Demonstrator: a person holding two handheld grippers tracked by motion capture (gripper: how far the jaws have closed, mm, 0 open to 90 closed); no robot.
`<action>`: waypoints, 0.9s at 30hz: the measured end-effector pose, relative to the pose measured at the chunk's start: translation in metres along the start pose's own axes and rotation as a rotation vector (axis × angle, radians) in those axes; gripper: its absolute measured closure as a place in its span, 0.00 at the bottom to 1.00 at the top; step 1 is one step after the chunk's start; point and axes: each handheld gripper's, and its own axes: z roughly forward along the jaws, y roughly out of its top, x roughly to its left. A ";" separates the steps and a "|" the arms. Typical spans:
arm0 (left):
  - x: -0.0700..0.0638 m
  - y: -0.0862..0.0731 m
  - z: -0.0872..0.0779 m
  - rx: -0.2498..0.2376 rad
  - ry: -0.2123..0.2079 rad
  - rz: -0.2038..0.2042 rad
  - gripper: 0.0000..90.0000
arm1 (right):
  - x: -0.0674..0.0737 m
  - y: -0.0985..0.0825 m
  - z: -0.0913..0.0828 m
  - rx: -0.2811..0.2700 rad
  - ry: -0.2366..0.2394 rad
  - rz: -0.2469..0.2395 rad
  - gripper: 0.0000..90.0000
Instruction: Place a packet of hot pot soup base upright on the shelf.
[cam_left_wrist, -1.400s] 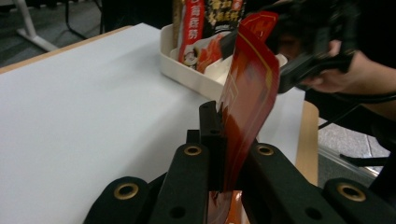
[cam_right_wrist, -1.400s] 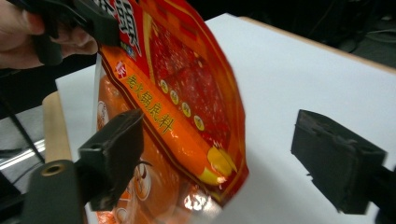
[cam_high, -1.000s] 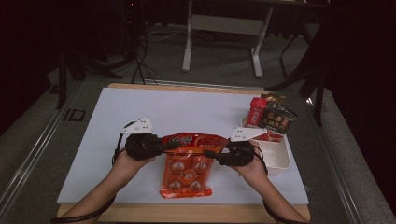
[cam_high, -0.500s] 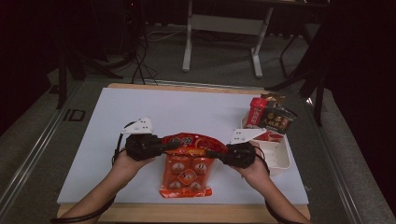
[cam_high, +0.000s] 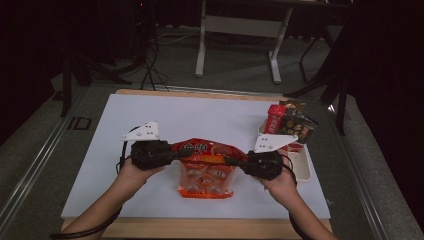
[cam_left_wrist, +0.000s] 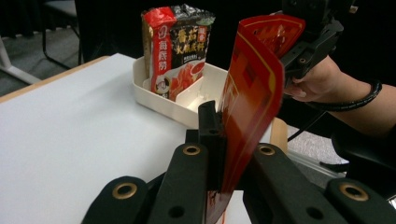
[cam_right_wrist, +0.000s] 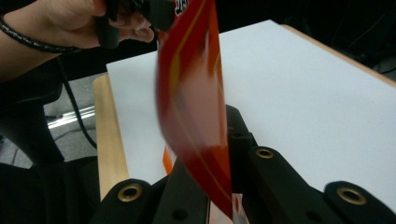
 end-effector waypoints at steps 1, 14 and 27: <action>0.000 0.000 0.000 -0.003 -0.002 -0.001 0.97 | 0.000 0.002 -0.001 -0.001 -0.003 -0.003 1.00; 0.005 0.002 -0.004 -0.084 0.064 -0.053 0.33 | 0.000 0.021 -0.020 -0.038 -0.051 -0.032 1.00; 0.011 -0.012 0.002 -0.082 0.127 -0.029 0.02 | -0.007 0.040 -0.056 -0.112 -0.119 -0.014 1.00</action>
